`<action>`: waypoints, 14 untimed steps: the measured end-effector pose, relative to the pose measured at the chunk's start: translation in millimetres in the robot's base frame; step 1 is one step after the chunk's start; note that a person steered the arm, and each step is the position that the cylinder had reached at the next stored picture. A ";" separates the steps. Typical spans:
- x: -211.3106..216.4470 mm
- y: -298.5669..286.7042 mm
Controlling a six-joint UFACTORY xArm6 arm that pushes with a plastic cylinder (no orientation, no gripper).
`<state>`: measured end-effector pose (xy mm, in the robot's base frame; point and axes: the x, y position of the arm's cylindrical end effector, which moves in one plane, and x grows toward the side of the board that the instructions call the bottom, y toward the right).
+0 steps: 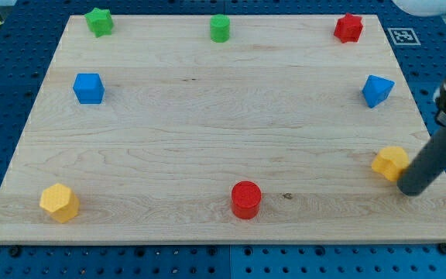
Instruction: Slide the yellow heart towards center left
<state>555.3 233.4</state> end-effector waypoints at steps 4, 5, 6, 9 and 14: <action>-83.3 -29.0; -106.2 -15.4; -125.4 -12.4; -107.7 -20.6; -108.6 -109.1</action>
<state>446.7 124.4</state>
